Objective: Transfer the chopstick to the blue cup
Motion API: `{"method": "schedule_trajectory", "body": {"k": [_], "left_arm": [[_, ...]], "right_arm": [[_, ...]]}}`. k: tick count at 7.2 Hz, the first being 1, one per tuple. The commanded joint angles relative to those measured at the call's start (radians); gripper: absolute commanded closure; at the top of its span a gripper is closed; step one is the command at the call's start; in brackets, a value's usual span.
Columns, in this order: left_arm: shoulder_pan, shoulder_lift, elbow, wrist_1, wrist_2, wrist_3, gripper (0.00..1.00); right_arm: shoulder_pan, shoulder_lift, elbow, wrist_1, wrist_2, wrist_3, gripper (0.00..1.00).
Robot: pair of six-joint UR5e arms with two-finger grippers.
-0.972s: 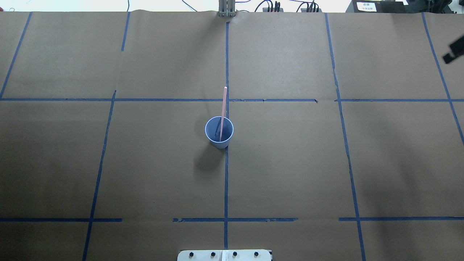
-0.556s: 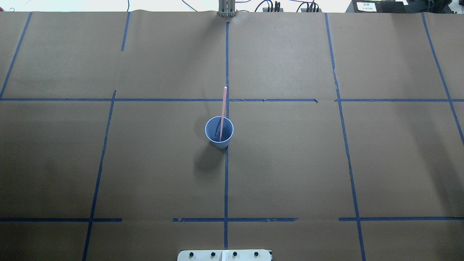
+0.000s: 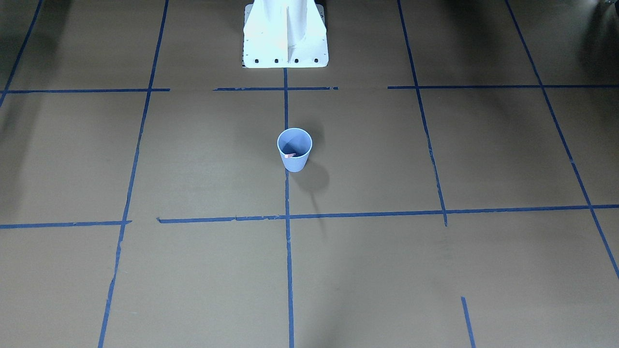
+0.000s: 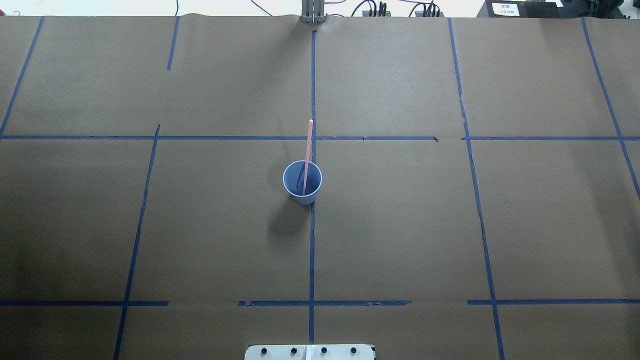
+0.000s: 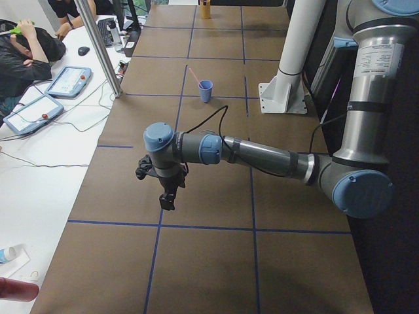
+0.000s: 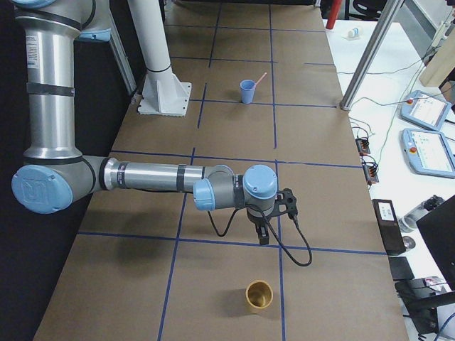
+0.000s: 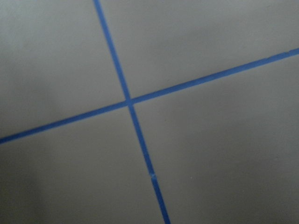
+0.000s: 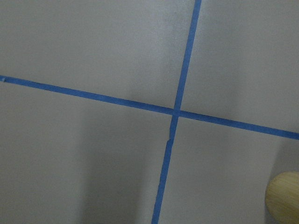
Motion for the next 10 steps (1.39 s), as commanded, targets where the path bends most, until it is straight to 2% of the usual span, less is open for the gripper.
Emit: {"method": "schedule_trajectory", "body": {"k": [1,2,3,4,6,10], "left_arm": [[-0.029,0.004,0.103,-0.008,-0.007,0.038,0.0],[-0.042,0.007,0.112,-0.008,-0.008,0.083,0.0],[-0.058,0.055,0.088,-0.029,-0.008,0.085,0.0],[-0.058,0.106,0.065,-0.118,-0.013,0.067,0.0],[-0.056,0.108,0.065,-0.123,-0.086,0.047,0.0],[-0.056,0.105,0.05,-0.131,-0.083,0.007,0.0]], "right_arm": [[0.014,-0.006,0.008,-0.057,0.057,0.043,0.0],[0.014,-0.004,0.007,-0.073,0.056,0.047,0.0],[0.014,-0.006,0.008,-0.071,0.056,0.047,0.0],[0.016,-0.009,0.008,-0.068,0.057,0.045,0.0],[0.016,-0.009,0.007,-0.064,0.059,0.045,0.0],[0.016,-0.006,0.005,-0.064,0.057,0.045,0.0]]}}
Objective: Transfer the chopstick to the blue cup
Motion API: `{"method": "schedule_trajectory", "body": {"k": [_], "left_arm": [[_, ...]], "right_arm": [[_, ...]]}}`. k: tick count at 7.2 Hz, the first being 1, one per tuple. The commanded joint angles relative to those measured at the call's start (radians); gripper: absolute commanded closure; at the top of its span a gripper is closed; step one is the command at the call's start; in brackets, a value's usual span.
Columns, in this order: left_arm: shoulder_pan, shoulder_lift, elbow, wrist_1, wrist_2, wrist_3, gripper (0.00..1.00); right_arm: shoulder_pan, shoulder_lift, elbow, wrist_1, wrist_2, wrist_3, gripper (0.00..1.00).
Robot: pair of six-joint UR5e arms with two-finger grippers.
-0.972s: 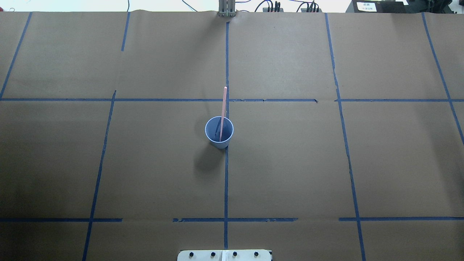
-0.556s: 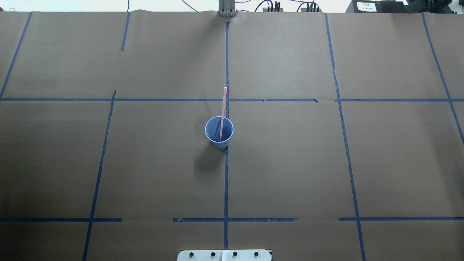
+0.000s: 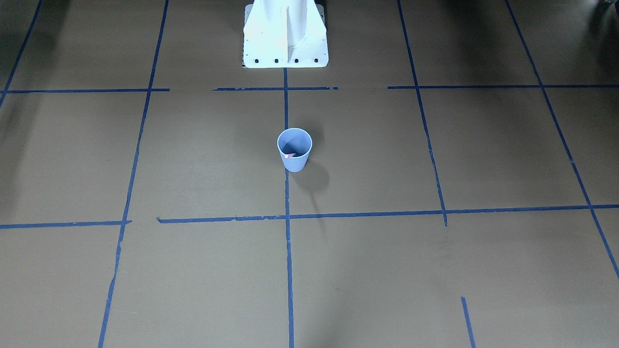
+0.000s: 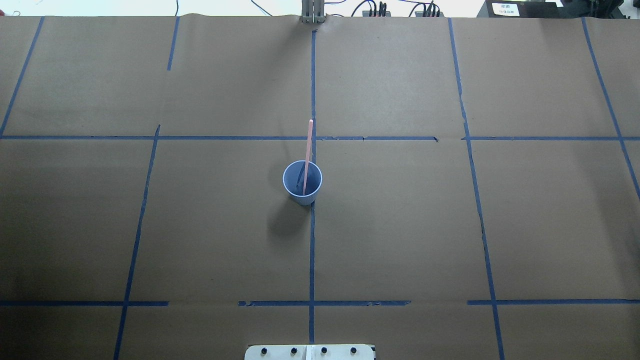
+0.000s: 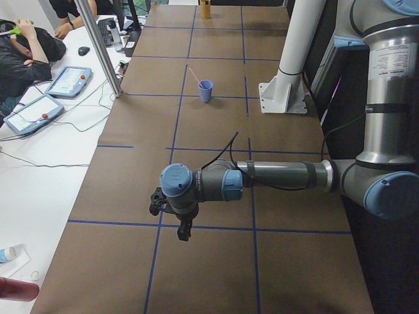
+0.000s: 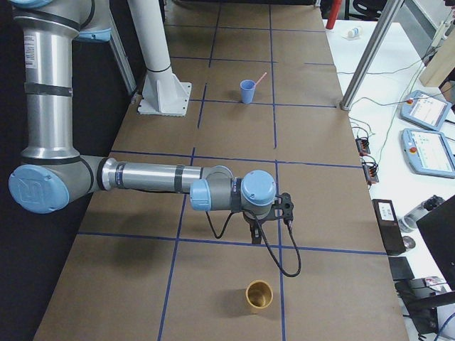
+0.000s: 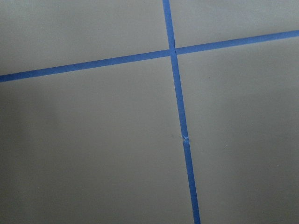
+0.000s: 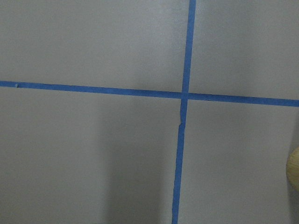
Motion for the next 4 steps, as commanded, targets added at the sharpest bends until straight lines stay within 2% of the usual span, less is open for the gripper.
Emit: {"method": "schedule_trajectory", "body": {"k": [1,3,4], "left_arm": [[0.0,0.0,-0.003,-0.001,0.001,-0.002,0.0],[0.0,0.0,-0.001,-0.001,0.004,-0.002,0.0],[0.0,0.0,-0.003,-0.001,0.004,-0.002,0.0]], "right_arm": [[0.0,0.001,-0.001,-0.005,-0.001,0.0,0.0],[0.0,0.002,-0.002,-0.009,-0.028,0.002,0.0],[0.002,0.001,-0.004,-0.009,-0.071,0.0,0.0]]}}
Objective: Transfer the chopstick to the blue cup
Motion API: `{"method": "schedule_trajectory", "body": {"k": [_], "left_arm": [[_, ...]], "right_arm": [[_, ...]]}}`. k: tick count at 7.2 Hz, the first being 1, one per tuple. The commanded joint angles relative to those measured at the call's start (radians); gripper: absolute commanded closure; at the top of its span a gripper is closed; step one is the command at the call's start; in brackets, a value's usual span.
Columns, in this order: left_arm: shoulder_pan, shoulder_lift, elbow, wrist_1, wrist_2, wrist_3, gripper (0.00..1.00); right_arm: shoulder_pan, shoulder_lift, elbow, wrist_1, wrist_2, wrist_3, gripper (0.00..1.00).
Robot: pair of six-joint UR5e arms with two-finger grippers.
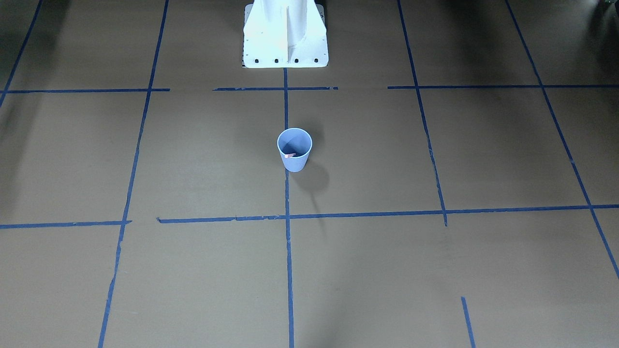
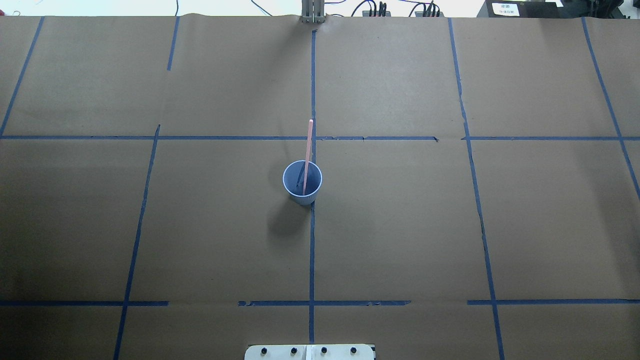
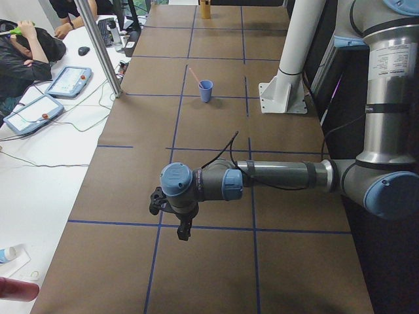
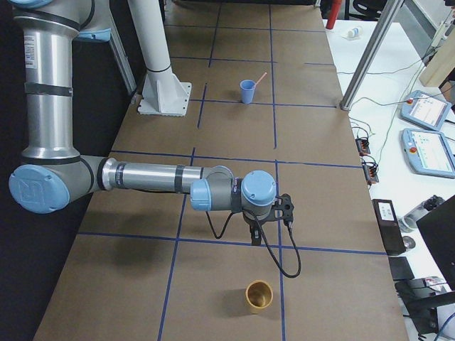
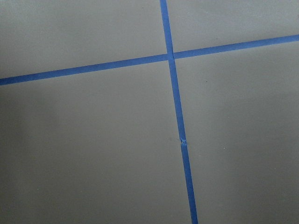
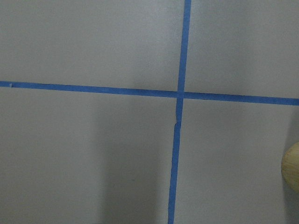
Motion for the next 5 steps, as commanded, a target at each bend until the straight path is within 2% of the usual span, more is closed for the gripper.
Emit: {"method": "schedule_trajectory", "body": {"k": [1,5], "left_arm": [[0.0,-0.001,-0.001,0.0,-0.001,0.0,0.0],[0.0,-0.003,0.0,0.0,0.001,0.0,0.0]], "right_arm": [[0.015,0.001,-0.003,-0.001,-0.057,-0.001,0.0],[0.018,-0.001,0.0,-0.001,-0.048,0.001,0.0]]}}
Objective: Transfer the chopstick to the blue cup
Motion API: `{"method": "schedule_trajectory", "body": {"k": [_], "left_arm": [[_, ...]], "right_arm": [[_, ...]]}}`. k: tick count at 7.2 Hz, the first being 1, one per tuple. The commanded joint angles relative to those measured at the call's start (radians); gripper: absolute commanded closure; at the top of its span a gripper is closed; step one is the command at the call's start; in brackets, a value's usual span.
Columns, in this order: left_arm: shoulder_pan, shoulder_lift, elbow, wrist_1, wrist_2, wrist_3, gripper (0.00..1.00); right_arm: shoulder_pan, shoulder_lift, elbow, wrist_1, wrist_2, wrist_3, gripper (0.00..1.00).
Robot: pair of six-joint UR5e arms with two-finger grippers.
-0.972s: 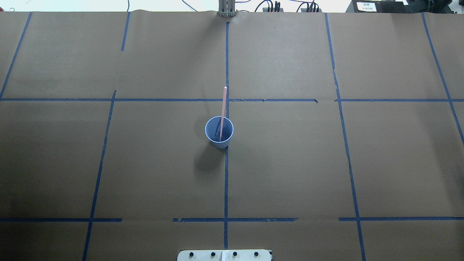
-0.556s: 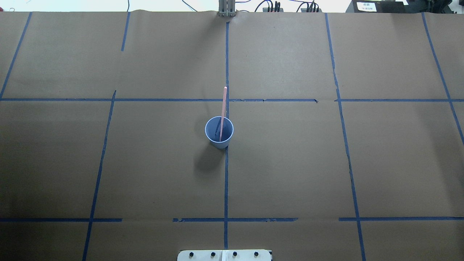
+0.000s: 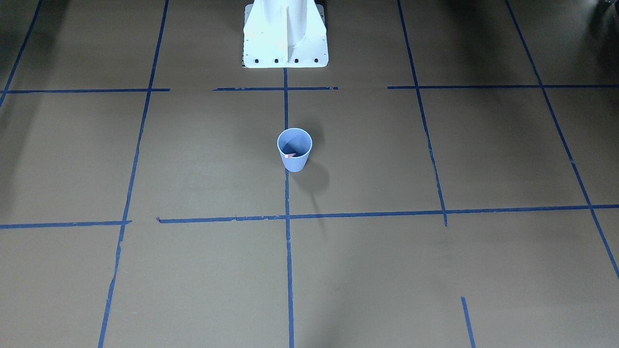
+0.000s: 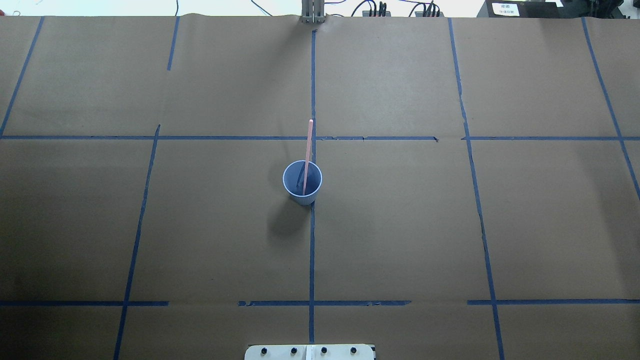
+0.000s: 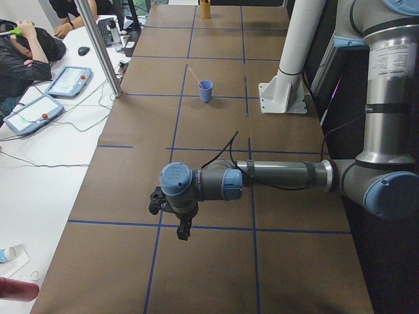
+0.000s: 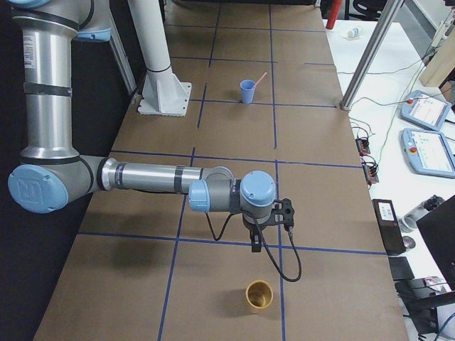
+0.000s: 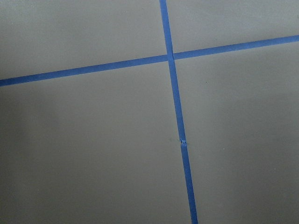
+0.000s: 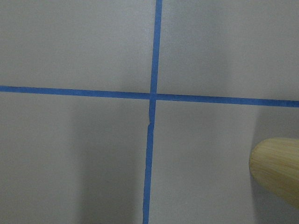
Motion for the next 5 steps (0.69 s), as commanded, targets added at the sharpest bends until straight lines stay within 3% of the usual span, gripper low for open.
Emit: {"method": "schedule_trajectory", "body": {"k": [1,5], "left_arm": [[0.0,-0.001,0.0,0.0,0.0,0.0,0.0],[0.0,-0.004,0.0,0.0,0.001,0.0,0.0]], "right_arm": [[0.001,-0.001,0.001,0.0,0.0,0.001,0.0],[0.004,-0.002,0.009,0.003,-0.003,0.0,0.0]]}}
